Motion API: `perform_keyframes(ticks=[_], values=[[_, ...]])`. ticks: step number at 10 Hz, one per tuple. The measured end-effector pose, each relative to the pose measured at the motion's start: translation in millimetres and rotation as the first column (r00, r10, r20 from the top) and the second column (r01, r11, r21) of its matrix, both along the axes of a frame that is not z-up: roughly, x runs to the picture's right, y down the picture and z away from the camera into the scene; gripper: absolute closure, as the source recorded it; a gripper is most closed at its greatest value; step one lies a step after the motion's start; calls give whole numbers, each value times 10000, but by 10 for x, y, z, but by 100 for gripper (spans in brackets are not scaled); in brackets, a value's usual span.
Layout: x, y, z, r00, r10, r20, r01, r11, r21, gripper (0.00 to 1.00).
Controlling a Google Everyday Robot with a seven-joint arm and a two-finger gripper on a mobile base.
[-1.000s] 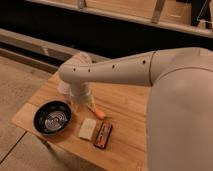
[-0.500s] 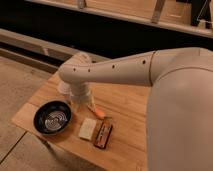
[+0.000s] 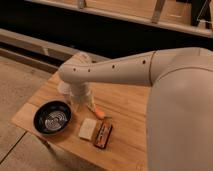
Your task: Place the eraser in the ceramic cup
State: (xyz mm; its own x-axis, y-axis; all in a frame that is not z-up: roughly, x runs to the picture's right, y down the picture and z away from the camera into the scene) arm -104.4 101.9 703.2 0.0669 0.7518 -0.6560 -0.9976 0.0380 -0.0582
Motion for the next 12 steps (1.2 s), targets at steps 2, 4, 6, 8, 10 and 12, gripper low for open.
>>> perform_keyframes(ticks=[2, 4, 6, 8, 10, 12], values=[[-1, -1, 0, 10000, 1, -4, -1, 10000, 2, 35], [5, -91, 4, 9984, 491, -296, -485, 9986, 188, 35], [58, -348, 27, 9778, 1884, -916, -1819, 9804, 752, 35], [262, -543, 20, 9370, 3131, -1550, -2948, 9467, 1299, 35], [588, -574, 9, 8934, 3853, -2311, -3557, 9208, 1602, 35], [891, -484, -52, 8679, 3853, -3136, -3560, 9226, 1484, 35]])
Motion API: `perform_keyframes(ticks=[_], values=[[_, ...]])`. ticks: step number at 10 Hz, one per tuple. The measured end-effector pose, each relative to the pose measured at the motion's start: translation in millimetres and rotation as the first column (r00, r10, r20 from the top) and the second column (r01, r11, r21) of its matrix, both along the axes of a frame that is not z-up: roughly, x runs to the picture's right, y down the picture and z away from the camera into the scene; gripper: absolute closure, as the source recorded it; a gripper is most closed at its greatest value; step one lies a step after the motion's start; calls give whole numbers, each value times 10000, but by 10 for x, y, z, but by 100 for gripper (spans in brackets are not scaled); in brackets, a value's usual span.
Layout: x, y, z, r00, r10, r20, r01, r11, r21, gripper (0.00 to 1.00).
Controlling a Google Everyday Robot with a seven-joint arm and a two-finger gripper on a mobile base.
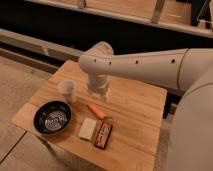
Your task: Place the eraser in the ceramic cup
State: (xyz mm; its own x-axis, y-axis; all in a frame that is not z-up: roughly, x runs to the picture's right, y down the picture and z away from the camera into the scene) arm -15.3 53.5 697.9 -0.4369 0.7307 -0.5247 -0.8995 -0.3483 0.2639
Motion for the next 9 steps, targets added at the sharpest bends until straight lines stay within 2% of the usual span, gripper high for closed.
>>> perform_keyframes(ticks=[3, 4, 6, 7, 9], values=[[29, 52, -57, 9995, -273, -167, 269, 9994, -218, 35], [180, 124, -189, 9948, -850, -564, 821, 9953, -518, 35], [379, 178, -357, 9879, -1230, -948, 1162, 9904, -744, 35], [376, 163, -420, 9852, -1432, -946, 1369, 9881, -697, 35], [22, 164, -475, 9718, -2319, -431, 2303, 9723, -403, 35]])
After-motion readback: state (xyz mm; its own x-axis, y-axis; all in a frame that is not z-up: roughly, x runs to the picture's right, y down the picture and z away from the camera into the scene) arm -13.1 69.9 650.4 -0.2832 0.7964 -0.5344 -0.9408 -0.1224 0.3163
